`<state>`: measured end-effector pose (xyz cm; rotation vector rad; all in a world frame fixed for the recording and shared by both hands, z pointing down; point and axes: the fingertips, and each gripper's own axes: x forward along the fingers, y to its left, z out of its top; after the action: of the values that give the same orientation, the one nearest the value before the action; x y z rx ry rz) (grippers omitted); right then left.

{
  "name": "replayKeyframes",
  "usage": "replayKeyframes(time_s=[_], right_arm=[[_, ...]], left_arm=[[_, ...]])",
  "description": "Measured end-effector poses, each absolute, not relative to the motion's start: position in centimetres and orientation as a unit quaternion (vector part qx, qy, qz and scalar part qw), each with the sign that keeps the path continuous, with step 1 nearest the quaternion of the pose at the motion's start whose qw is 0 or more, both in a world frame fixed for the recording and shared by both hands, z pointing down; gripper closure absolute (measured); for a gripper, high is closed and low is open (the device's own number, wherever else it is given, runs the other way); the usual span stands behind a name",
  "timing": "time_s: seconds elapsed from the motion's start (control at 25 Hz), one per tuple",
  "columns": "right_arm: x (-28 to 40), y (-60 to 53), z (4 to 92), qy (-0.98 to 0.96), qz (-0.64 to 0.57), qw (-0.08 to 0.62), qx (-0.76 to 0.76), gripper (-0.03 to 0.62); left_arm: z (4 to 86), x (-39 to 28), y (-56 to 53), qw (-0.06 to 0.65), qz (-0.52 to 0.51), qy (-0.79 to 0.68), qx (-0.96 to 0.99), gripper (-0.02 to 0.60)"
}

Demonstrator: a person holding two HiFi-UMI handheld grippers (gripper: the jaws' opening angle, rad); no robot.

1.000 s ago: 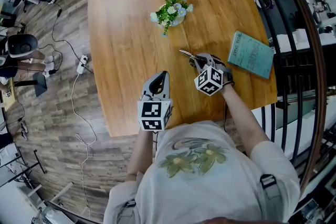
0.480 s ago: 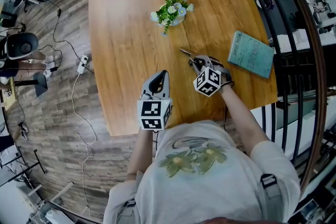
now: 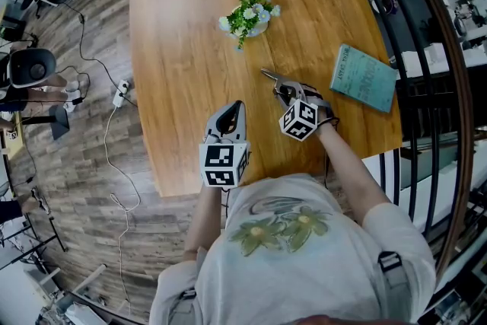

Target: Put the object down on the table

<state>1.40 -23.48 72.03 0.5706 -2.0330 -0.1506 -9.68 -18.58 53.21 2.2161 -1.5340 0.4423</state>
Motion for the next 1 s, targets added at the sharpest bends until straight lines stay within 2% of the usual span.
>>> replayKeyframes(time_s=[0.4, 1.0], right_arm=[[1.1, -23.5, 70.6, -0.847, -0.022, 0.469, 0.247, 0.453], [0.6, -23.8, 56.1, -0.901, 0.069, 0.255, 0.343, 0.514]], left_arm=[[52.3, -9.7, -18.7, 0.197, 0.151, -0.550, 0.798, 0.566], [50.1, -9.5, -19.7, 0.193, 0.111, -0.557, 0.801, 0.566]])
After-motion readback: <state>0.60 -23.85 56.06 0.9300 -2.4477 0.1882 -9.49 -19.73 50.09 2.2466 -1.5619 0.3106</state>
